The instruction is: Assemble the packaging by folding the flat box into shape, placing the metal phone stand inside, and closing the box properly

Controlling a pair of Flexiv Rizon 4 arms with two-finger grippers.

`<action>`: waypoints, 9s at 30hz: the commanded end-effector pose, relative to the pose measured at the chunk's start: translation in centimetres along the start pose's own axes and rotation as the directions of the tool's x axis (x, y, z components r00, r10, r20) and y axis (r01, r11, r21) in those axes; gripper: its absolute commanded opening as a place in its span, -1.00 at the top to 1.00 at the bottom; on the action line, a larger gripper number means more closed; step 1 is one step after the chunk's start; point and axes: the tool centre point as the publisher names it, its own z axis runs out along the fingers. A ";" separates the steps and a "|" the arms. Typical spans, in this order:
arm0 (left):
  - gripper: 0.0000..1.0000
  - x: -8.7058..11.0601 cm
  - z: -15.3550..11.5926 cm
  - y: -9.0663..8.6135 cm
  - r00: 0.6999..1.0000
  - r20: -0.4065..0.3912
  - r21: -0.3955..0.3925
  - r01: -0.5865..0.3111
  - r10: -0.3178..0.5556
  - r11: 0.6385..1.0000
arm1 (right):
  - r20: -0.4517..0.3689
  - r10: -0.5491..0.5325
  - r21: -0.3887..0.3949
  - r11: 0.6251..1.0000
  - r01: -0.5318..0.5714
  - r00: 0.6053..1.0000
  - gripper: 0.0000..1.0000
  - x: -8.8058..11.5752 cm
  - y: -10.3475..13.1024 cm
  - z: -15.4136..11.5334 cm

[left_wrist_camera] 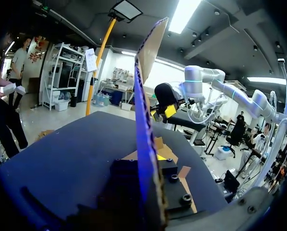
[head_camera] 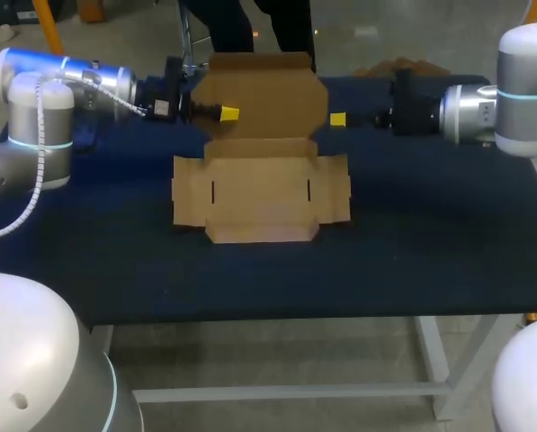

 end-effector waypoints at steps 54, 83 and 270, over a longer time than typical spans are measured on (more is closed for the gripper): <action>1.00 1.4 0.6 -3.3 0.991 0.036 0.005 -0.129 0.128 0.992 | 0.213 -0.236 0.079 0.971 0.224 0.948 1.00 7.4 -5.1 -6.4; 1.00 5.3 1.0 -5.7 0.981 0.076 -0.003 -0.181 0.181 0.983 | 0.248 -0.432 0.047 0.900 0.434 0.867 1.00 9.9 -8.8 -9.2; 1.00 9.5 0.1 -5.1 0.985 -0.034 -0.006 -0.168 0.168 0.986 | 0.319 -0.474 0.155 0.880 0.448 0.821 1.00 2.4 -19.0 15.2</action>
